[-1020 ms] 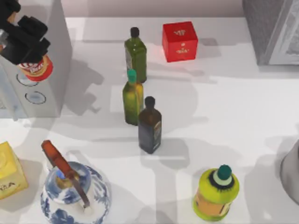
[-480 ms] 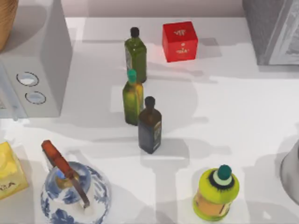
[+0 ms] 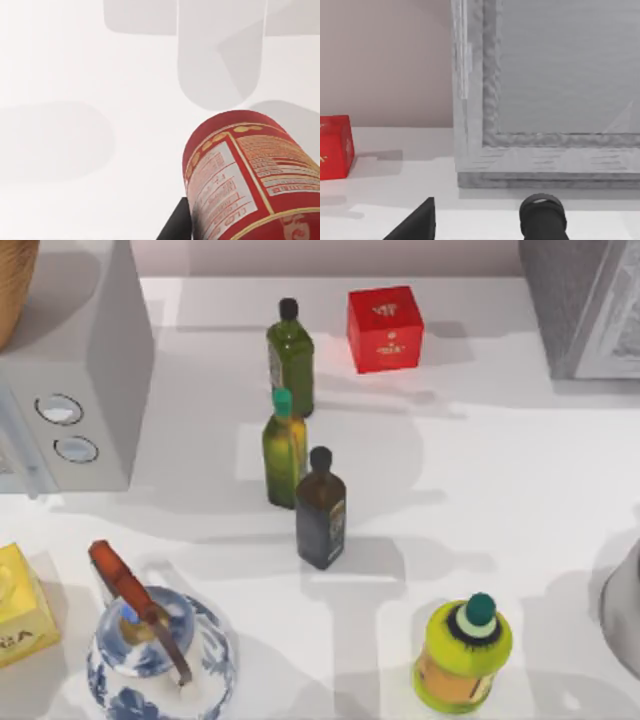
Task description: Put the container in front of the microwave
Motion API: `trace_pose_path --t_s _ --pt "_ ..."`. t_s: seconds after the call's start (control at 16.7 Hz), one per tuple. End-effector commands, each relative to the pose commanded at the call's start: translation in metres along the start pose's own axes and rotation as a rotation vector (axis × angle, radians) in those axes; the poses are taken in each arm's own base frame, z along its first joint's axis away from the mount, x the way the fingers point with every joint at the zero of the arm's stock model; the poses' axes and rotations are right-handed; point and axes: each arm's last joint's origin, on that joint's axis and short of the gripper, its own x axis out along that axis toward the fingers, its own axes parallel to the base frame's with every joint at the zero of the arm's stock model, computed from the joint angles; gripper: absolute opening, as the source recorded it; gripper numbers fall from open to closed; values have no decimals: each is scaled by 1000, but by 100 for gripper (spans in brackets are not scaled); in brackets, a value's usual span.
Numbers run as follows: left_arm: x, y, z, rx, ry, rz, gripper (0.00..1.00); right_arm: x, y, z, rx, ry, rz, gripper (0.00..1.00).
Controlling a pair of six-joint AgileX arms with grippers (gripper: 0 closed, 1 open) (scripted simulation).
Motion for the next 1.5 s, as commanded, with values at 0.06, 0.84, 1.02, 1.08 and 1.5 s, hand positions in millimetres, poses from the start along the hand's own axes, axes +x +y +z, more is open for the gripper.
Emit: trace_pose_path --t_s 0.06,0.84,1.02,1.08,1.5 --pt "0 0 0 0 0 0 0 0 0 0 0 0 0 100" --pt "8 0 0 0 0 0 15 0 0 0 0 0 0 100" --pt "8 0 0 0 0 0 38 0 0 0 0 0 0 100" --pt "8 0 0 0 0 0 45 0 0 0 0 0 0 100" --pt "8 0 0 0 0 0 98 0 0 0 0 0 0 100"
